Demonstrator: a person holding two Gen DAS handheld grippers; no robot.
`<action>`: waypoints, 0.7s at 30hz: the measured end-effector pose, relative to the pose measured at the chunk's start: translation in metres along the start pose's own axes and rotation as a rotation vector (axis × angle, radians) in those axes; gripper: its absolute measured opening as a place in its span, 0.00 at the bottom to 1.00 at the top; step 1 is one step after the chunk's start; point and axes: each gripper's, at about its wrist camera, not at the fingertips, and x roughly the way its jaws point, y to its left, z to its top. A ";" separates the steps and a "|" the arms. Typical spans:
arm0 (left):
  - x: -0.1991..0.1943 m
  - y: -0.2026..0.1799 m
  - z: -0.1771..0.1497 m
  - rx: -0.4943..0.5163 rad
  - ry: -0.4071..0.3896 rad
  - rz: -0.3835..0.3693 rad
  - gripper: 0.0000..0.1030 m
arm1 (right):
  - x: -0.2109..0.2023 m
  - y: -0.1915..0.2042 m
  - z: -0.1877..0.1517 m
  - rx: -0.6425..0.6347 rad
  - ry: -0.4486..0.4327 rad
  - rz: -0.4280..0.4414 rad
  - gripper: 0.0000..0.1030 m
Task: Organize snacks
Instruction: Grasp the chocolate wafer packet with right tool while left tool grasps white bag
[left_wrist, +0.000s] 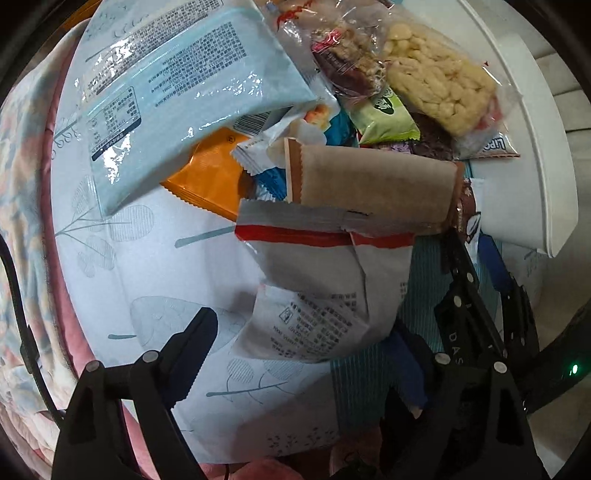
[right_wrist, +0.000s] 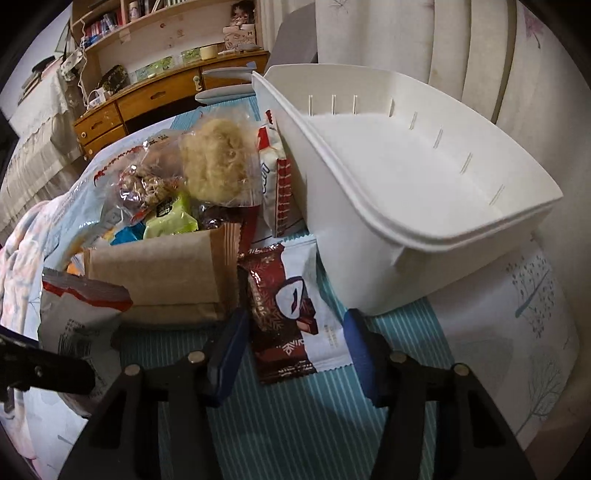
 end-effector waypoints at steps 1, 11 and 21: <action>0.002 0.000 0.000 -0.009 0.003 -0.005 0.82 | 0.000 0.001 0.000 -0.007 0.000 0.000 0.52; 0.013 0.009 -0.007 -0.080 0.024 -0.058 0.63 | 0.004 0.010 0.003 -0.116 0.028 0.019 0.42; -0.001 0.012 -0.015 -0.072 0.076 -0.078 0.56 | -0.007 0.003 0.003 -0.029 0.135 0.037 0.34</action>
